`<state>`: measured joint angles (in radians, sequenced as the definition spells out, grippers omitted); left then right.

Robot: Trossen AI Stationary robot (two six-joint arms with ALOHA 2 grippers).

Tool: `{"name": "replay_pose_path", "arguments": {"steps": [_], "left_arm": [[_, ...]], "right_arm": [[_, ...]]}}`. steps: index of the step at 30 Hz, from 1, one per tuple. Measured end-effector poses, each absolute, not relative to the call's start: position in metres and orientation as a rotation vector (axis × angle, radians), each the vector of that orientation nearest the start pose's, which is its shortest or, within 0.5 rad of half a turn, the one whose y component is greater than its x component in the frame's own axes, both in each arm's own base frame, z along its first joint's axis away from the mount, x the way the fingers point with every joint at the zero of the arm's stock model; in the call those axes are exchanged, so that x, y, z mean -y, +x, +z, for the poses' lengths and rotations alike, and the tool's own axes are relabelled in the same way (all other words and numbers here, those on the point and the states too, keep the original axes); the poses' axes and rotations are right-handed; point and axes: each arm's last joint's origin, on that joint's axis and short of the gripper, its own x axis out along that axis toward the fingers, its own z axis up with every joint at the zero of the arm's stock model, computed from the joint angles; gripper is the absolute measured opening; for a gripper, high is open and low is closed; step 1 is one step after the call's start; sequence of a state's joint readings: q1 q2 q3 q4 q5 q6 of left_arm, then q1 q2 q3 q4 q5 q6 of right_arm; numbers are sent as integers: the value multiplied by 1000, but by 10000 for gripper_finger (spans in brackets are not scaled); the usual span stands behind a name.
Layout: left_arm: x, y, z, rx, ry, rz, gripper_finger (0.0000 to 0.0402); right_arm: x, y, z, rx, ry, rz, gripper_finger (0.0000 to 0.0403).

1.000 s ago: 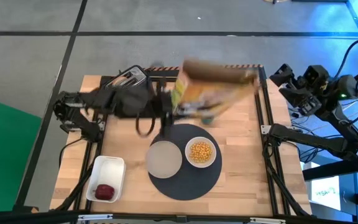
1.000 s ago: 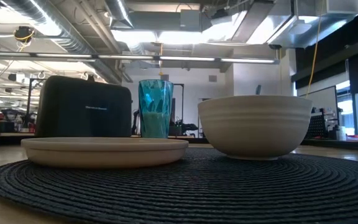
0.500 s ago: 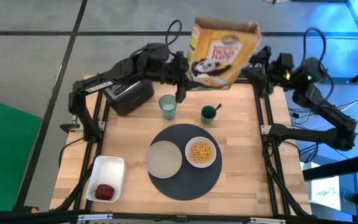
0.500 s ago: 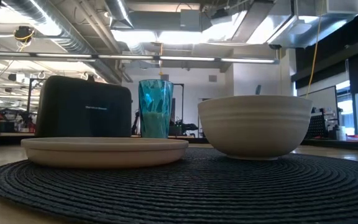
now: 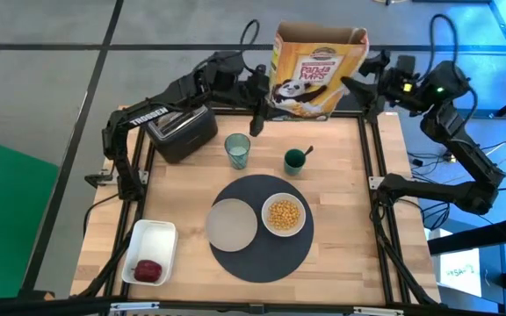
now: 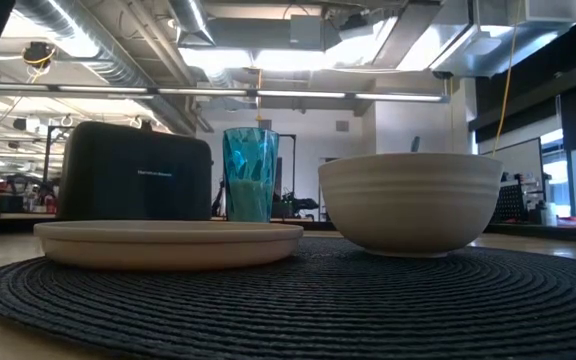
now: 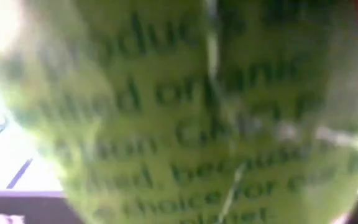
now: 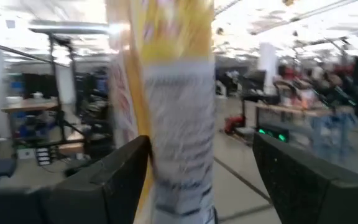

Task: Arrange a breakfast setting
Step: Pour the cereals from the cereal box into the white bowl

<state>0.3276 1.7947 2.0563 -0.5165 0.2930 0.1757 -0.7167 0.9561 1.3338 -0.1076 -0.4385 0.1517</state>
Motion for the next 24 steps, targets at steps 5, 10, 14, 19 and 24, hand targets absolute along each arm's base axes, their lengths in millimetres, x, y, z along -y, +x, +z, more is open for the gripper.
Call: {"name": "replay_pose_path", "arguments": {"steps": [5, 10, 14, 19, 24], "left_arm": [[-133, 373, 452, -241, 130, -130, 178], [-152, 367, 445, -278, 99, -116, 178], [-167, 360, 443, -305, 84, -54, 178], [-179, 351, 443, -326, 30, -8, 178], [-186, 346, 441, -355, -30, 42, 178]], "right_arm": [[102, 139, 498, 222, -8, -135, 270], [114, 159, 491, 133, 65, -129, 158], [119, 163, 487, 113, 67, -169, 22], [121, 162, 484, 93, 67, -271, 4], [118, 155, 484, 76, 12, -374, 2]]}}
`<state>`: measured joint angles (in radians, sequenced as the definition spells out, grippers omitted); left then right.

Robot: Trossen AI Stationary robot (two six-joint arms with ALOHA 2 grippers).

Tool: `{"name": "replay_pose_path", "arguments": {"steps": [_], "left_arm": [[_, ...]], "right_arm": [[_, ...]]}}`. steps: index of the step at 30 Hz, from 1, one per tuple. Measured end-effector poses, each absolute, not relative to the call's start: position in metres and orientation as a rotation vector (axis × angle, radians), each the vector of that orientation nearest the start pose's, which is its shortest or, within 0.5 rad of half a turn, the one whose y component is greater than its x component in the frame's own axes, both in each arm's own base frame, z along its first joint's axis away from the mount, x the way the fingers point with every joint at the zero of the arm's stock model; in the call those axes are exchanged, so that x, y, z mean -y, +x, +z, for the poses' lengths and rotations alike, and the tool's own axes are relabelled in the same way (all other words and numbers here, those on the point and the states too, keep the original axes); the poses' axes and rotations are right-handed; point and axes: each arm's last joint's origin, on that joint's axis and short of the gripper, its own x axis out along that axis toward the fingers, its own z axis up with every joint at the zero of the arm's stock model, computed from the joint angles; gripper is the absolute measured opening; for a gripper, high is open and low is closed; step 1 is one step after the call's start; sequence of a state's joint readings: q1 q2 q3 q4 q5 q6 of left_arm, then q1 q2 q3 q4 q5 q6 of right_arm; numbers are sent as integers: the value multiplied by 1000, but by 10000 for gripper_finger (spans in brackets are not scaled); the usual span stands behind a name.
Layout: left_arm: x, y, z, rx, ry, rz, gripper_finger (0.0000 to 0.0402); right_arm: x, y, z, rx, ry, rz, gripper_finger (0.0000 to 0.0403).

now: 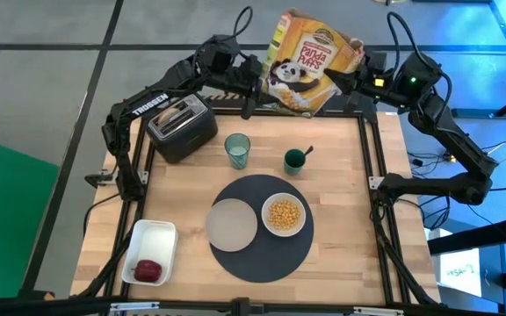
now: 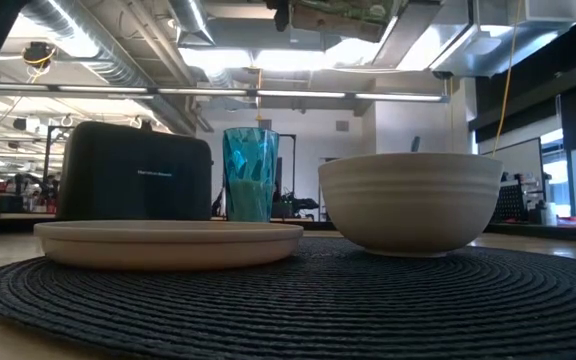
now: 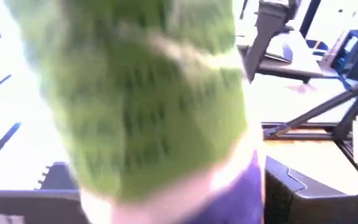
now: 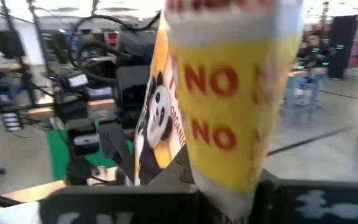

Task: Arrange a breakfast setting
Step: Pour the cereals from the cereal box into the white bowl

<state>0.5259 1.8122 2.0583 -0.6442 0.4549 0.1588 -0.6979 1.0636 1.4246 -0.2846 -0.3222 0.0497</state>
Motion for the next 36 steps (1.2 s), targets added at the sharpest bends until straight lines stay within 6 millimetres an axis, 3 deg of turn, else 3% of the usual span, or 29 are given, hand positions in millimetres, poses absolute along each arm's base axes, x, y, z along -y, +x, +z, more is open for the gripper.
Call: {"name": "replay_pose_path", "arguments": {"steps": [5, 9, 17, 21, 24, 30, 36], "left_arm": [[-191, 342, 441, -368, -49, 71, 178], [-190, 346, 444, -321, -53, 71, 186], [-197, 345, 445, -285, -81, 56, 292], [-203, 338, 455, -217, -117, 12, 337], [-201, 332, 467, -148, -113, -1, 354], [-205, 325, 473, -135, -83, 97, 359], [-211, 316, 475, -144, -94, 138, 356]], "right_arm": [[119, 154, 480, 36, 3, -429, 1], [121, 159, 482, 62, -10, -357, 1], [121, 161, 488, 131, 60, -303, 0], [110, 149, 509, 304, 44, -230, 0], [104, 136, 513, 319, 5, -297, 0], [117, 123, 481, 41, 16, -675, 0], [121, 123, 425, -43, 46, -771, 0]]}}
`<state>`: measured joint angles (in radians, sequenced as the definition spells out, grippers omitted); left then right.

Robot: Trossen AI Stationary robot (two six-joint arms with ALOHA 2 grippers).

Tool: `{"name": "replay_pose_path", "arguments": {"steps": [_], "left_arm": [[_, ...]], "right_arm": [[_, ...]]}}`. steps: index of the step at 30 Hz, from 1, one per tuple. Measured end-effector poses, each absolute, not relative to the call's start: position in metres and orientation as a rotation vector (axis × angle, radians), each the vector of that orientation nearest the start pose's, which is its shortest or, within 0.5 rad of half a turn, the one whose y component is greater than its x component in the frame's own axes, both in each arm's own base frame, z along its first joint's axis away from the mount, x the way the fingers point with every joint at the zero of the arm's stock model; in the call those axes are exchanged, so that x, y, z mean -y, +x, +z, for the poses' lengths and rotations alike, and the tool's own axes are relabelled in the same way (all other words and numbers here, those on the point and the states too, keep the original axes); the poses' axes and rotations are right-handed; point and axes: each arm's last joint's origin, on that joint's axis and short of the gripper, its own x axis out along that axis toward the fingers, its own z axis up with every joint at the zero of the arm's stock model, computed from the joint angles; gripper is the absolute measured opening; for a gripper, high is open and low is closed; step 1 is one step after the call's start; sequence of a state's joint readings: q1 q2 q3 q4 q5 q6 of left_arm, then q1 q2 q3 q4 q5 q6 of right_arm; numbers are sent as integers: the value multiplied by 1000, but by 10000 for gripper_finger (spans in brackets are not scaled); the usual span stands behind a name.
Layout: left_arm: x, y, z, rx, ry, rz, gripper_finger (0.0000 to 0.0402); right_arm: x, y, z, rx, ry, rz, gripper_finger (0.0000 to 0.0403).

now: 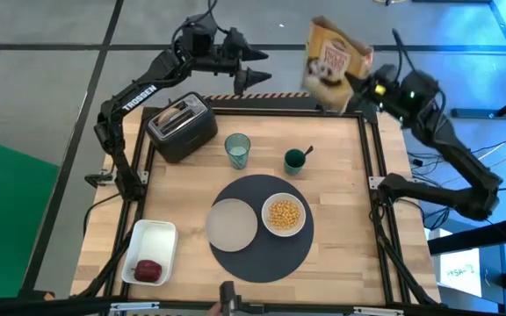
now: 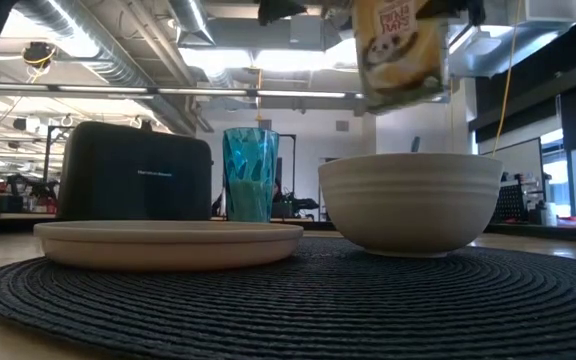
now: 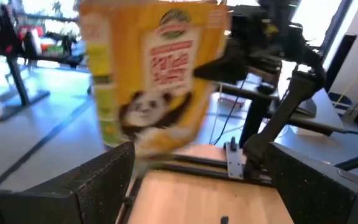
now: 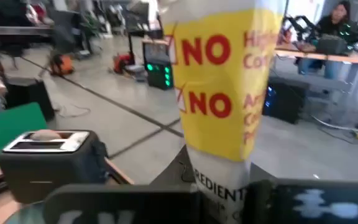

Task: Arrange a breakfast setting
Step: Pour the cereals from the cereal box into the white bowl

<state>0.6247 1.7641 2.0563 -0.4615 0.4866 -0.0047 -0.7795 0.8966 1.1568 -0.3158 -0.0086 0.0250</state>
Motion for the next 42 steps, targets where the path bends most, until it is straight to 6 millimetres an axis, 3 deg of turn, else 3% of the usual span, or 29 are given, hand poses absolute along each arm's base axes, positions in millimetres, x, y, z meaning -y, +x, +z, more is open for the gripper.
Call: {"name": "replay_pose_path", "arguments": {"steps": [8, 11, 23, 27, 35, 42], "left_arm": [[-211, 315, 464, -239, -142, 167, 355], [-211, 314, 464, -246, -145, 170, 355], [-209, 316, 464, -248, -136, 164, 355], [-205, 319, 463, -249, -136, 152, 355], [-196, 323, 461, -279, -149, 123, 355], [-191, 325, 457, -311, -198, 114, 355]], "right_arm": [[114, 108, 317, -192, 215, -916, 1], [109, 101, 289, -206, 263, -971, 1], [105, 93, 223, -286, 311, -1099, 0], [104, 92, 210, -339, 301, -1083, 0], [103, 93, 212, -360, 295, -1012, 10], [103, 95, 226, -327, 294, -978, 120]]}}
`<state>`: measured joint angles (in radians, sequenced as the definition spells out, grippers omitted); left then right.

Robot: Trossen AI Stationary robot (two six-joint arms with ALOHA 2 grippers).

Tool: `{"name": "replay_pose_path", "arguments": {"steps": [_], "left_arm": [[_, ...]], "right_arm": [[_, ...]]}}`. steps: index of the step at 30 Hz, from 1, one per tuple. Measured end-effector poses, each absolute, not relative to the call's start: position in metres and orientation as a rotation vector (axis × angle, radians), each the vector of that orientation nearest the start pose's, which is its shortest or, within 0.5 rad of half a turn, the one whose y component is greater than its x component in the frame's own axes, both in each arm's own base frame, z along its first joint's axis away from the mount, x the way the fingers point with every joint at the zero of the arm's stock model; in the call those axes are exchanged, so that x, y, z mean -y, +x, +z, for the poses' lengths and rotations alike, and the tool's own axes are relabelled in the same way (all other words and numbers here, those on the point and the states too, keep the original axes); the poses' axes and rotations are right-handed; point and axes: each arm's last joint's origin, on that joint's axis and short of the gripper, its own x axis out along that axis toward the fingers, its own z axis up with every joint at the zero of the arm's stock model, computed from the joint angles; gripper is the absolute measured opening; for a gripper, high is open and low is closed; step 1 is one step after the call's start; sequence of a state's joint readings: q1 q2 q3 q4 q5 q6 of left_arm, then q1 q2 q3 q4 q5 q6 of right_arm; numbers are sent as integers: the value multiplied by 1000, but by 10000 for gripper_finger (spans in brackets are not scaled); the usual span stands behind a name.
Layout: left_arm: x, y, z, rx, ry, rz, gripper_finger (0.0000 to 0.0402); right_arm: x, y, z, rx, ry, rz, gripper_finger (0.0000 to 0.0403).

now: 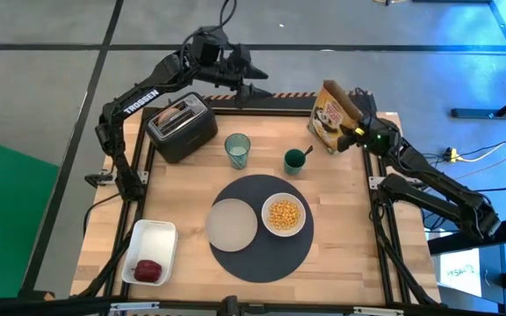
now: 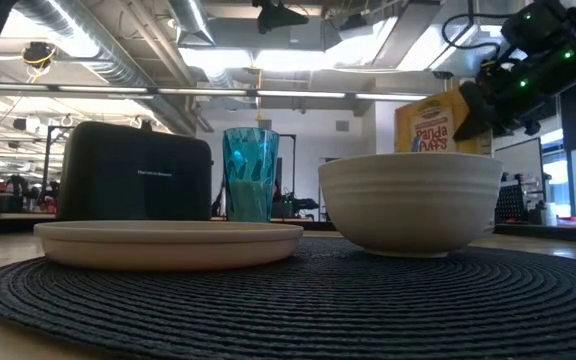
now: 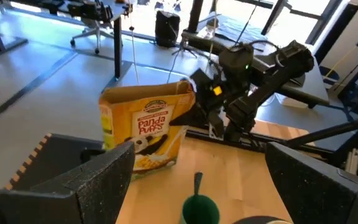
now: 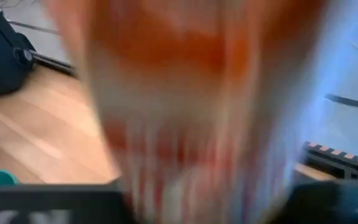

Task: Arrange a breakfast setting
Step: Pour the cereals from the cereal box into the white bowl, then put the sliced bagel from the toaster on the gray plate

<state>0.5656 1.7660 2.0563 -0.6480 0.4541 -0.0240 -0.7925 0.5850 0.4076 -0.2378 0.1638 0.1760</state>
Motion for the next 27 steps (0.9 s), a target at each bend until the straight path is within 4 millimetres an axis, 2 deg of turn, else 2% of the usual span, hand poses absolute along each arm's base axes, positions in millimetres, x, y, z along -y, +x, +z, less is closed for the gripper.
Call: {"name": "replay_pose_path", "arguments": {"steps": [5, 10, 16, 20, 27], "left_arm": [[-189, 320, 458, -335, -218, 145, 355], [-185, 308, 464, -356, -234, 174, 355], [-175, 293, 464, -445, -272, 222, 355], [-170, 290, 457, -539, -285, 281, 355], [-160, 274, 435, -851, -317, 468, 355]], "right_arm": [[102, 94, 241, -315, 290, -979, 212], [102, 93, 263, -263, 270, -985, 263], [100, 91, 295, -188, 204, -977, 271], [98, 90, 311, -158, 160, -972, 265], [91, 83, 355, -20, 115, -947, 264]]}}
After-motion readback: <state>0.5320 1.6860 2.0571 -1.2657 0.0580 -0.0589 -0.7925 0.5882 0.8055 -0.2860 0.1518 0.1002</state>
